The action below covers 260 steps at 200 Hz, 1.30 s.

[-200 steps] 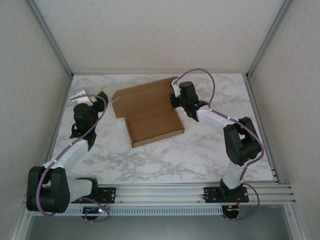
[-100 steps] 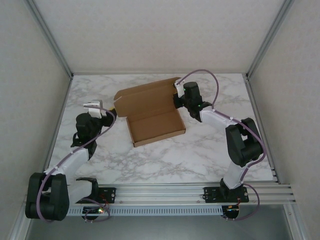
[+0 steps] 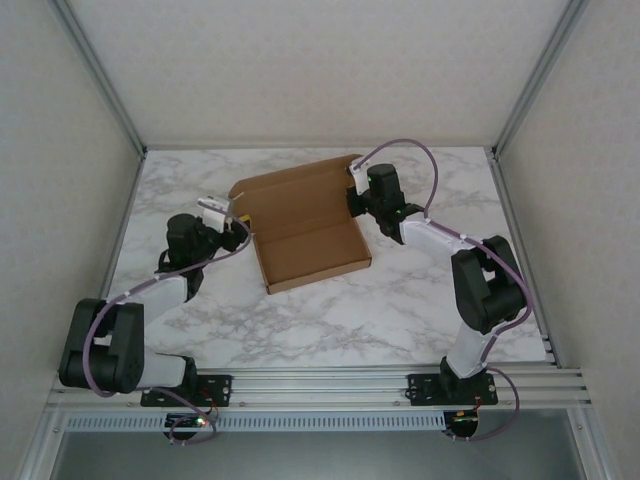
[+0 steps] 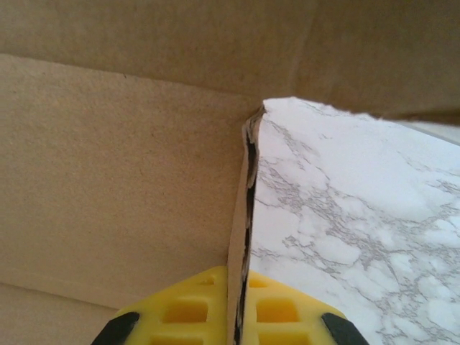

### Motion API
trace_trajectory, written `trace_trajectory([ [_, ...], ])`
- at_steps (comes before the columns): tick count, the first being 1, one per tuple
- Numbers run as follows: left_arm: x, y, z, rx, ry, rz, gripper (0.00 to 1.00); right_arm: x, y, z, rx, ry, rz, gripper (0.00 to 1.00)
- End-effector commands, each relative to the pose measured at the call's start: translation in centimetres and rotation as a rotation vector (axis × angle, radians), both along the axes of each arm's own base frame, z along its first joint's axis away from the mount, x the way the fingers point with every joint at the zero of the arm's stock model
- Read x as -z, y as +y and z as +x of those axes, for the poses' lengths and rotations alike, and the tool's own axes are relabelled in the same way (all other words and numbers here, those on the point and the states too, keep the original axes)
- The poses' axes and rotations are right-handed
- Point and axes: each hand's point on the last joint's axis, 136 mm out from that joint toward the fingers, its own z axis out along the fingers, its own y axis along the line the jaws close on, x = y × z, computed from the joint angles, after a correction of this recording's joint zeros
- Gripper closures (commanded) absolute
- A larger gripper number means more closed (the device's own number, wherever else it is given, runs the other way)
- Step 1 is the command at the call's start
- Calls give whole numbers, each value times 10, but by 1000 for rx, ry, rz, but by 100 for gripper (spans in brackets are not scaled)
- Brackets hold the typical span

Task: Fold the paper box

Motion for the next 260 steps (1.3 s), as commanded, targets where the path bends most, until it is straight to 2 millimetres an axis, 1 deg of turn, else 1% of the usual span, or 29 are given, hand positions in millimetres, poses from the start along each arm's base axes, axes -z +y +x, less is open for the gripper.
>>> trace_trajectory([
  [1, -21, -11, 4, 41, -88, 2, 72, 11, -8, -8, 14, 61, -22, 96],
  [13, -25, -10, 4, 25, -102, -8, 80, 12, -8, -8, 18, 67, -19, 97],
  [34, -34, -7, 3, -6, -129, -27, 91, 11, -6, -11, 23, 71, -13, 97],
  [52, -41, -11, 2, -10, -138, -63, 94, 7, -1, -14, 28, 71, 0, 98],
  [72, -44, -15, 4, -37, -125, -118, 99, 2, 3, -17, 66, 83, 45, 99],
  [91, -45, -18, 9, -101, -102, -199, 98, 1, 6, -20, 121, 110, 105, 97],
  [102, -46, -22, 9, -128, -96, -239, 97, 0, 12, -24, 138, 109, 128, 96],
  [110, -47, -26, 7, -137, -100, -262, 96, -1, 16, -26, 148, 111, 139, 96],
  [133, -49, -43, 6, -153, -89, -303, 96, -8, 30, -32, 176, 113, 178, 95],
  [154, -44, -57, 3, -162, -83, -311, 96, -17, 38, -35, 205, 118, 219, 94],
  [167, -36, -61, 2, -176, -76, -299, 96, -21, 36, -36, 236, 112, 235, 93],
  [188, -28, -52, -2, -226, -73, -307, 96, -23, 25, -40, 304, 107, 252, 93],
  [211, -19, -50, -6, -228, -63, -294, 96, -24, 19, -46, 330, 95, 264, 91],
  [233, -16, -49, -9, -228, -65, -320, 96, -23, 10, -53, 380, 72, 309, 89],
  [260, -13, -54, -11, -222, -60, -342, 96, -22, -2, -59, 475, 50, 363, 89],
])
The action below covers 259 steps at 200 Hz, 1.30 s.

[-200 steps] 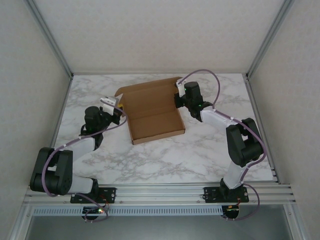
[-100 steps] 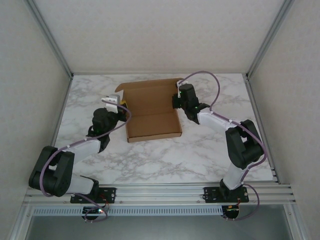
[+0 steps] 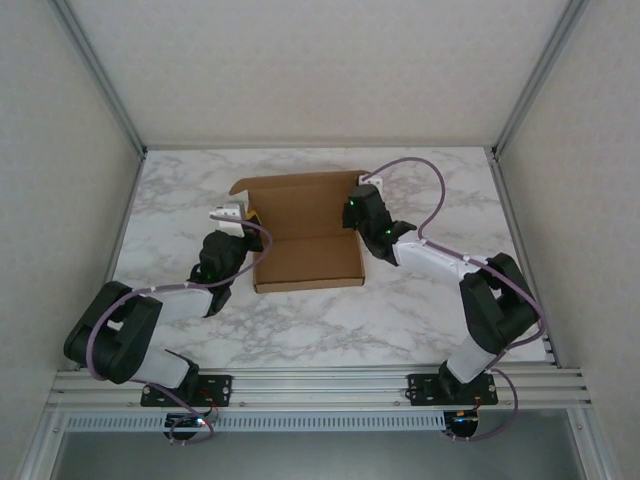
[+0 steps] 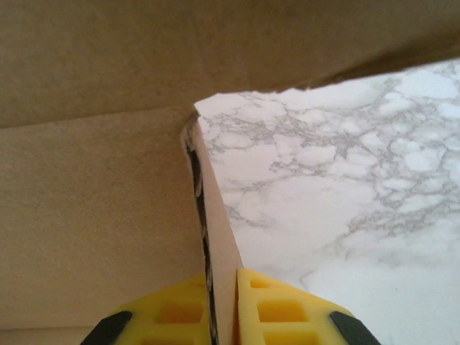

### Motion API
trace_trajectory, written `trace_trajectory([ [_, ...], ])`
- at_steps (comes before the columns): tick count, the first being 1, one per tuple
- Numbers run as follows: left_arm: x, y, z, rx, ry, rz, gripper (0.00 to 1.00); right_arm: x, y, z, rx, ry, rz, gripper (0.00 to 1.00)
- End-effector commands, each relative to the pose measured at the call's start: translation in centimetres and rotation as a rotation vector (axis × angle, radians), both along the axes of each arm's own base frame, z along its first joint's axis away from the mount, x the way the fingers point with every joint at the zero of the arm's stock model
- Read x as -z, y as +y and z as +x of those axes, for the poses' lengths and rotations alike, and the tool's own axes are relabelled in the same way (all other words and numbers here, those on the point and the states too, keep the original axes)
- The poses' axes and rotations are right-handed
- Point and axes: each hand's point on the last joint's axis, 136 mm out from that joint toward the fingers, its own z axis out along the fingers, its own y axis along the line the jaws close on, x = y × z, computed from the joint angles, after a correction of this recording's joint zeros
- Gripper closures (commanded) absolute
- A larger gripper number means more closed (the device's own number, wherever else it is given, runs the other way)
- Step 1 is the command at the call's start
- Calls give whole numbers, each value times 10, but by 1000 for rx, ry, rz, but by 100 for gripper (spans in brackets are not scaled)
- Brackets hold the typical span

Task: Fold the paper box

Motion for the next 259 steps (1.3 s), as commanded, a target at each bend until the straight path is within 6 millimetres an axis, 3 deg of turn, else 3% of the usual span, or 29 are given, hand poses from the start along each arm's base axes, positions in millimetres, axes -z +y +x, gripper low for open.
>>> trace_trajectory([
  [1, -6, -22, -7, 73, -32, -59, 96, -21, 5, -6, 72, -72, 133, 89],
  [45, -11, -23, -10, 75, -49, -68, 96, -15, 19, -13, 67, -89, 231, 88],
  [63, -11, -23, -11, 76, -52, -66, 96, -13, 14, -17, 76, -95, 202, 86],
  [105, -7, -22, -11, 73, -43, -61, 96, -15, 12, -23, 18, -133, 154, 67],
  [144, -14, -11, -9, 20, -52, -25, 85, -21, -1, -25, 12, -156, 96, 59],
  [157, -15, -9, -9, 19, -52, -23, 85, -20, -8, -25, 15, -156, 98, 61],
  [170, -12, -11, -9, 28, -45, -25, 89, -15, -12, -25, 15, -150, 102, 70],
  [200, -9, -17, -13, 61, -47, -74, 96, -13, 1, -28, -68, -161, 131, 90],
  [259, -9, -20, -31, 63, -94, -105, 98, -9, -14, -37, 14, -212, 193, 99],
])
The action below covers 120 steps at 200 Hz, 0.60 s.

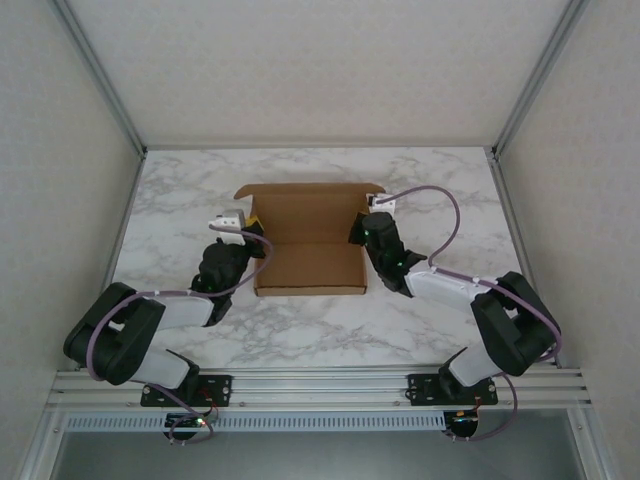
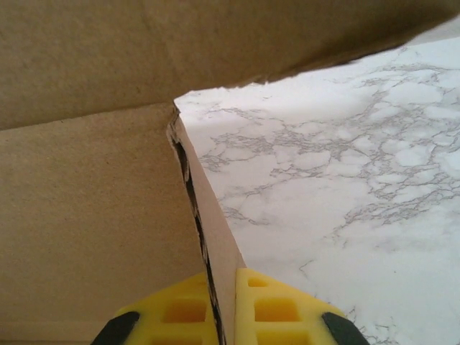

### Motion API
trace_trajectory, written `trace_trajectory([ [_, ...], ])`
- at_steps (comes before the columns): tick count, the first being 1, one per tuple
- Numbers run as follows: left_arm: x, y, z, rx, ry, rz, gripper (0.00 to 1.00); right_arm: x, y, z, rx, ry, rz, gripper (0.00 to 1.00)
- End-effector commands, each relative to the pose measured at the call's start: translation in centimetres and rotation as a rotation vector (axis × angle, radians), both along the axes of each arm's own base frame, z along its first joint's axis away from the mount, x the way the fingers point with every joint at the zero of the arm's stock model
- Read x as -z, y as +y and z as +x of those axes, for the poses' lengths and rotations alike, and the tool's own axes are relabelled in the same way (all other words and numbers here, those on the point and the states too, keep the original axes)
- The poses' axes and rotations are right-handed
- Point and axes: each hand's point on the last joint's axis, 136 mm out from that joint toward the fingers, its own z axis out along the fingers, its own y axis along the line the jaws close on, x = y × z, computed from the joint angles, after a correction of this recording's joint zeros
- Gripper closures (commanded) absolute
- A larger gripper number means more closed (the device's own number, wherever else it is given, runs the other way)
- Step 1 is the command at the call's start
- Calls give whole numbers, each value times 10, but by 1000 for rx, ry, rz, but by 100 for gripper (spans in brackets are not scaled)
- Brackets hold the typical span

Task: Fold the paper box

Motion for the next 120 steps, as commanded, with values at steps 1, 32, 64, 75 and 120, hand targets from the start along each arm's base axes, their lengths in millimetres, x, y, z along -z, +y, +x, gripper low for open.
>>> trace_trajectory([
  [1, -7, -11, -13, 39, -42, -47, 98, -10, 3, -7, 2, -55, 85, 100],
  [32, -9, -7, -29, 13, -85, -59, 100, 2, 2, -23, -1, -103, 94, 100],
  [64, -8, -16, -42, 31, -111, -18, 100, 14, -6, -32, 12, -121, 112, 100],
  [75, -5, -17, -45, 31, -106, -17, 100, 18, -6, -34, 6, -118, 108, 100],
  [120, 9, -21, -62, 36, -79, -6, 100, 34, -6, -51, -23, -98, 92, 100],
])
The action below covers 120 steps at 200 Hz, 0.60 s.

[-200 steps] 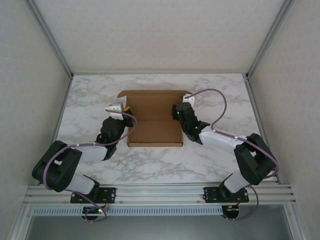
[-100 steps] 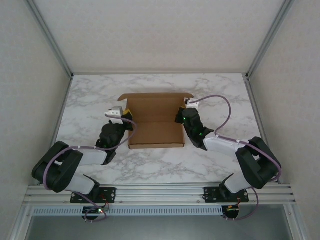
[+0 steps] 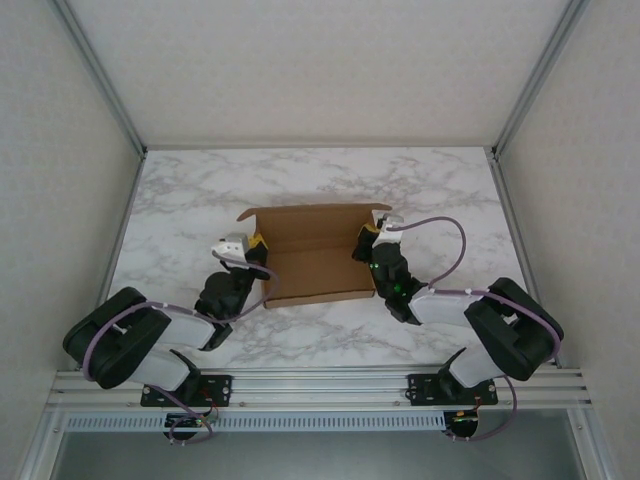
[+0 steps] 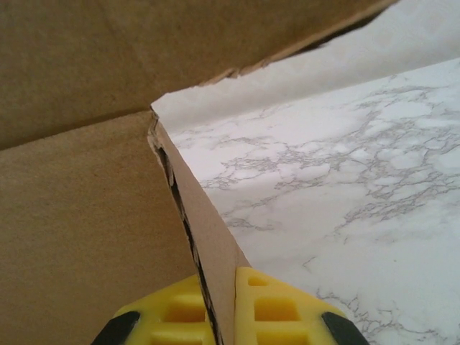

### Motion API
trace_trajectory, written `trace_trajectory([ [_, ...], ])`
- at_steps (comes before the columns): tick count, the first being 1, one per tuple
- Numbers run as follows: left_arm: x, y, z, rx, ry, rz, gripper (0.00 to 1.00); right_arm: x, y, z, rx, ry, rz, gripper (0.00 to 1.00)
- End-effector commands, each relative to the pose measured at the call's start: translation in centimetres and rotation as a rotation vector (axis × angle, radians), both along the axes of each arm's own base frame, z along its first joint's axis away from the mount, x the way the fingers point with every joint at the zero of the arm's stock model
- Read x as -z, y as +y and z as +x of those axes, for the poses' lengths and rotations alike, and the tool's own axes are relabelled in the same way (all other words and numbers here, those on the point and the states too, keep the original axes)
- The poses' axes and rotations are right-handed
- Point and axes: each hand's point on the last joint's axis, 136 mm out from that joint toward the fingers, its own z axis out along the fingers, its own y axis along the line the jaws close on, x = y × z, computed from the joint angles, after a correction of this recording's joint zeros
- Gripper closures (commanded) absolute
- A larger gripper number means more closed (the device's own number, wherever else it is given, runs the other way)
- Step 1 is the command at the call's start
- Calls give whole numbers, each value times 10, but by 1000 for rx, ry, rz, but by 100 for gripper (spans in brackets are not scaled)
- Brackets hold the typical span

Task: Fold the paper box

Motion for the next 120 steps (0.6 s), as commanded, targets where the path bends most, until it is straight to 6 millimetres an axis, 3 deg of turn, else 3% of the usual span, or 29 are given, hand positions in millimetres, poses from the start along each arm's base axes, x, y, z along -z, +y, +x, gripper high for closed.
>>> trace_trajectory([
  [1, 2, -7, -13, 30, -5, -2, 100, 26, 2, -19, -44, 58, -14, 100],
  [120, 40, -14, -22, 4, 41, 83, 100, 54, -10, -31, -41, 75, -50, 100],
])
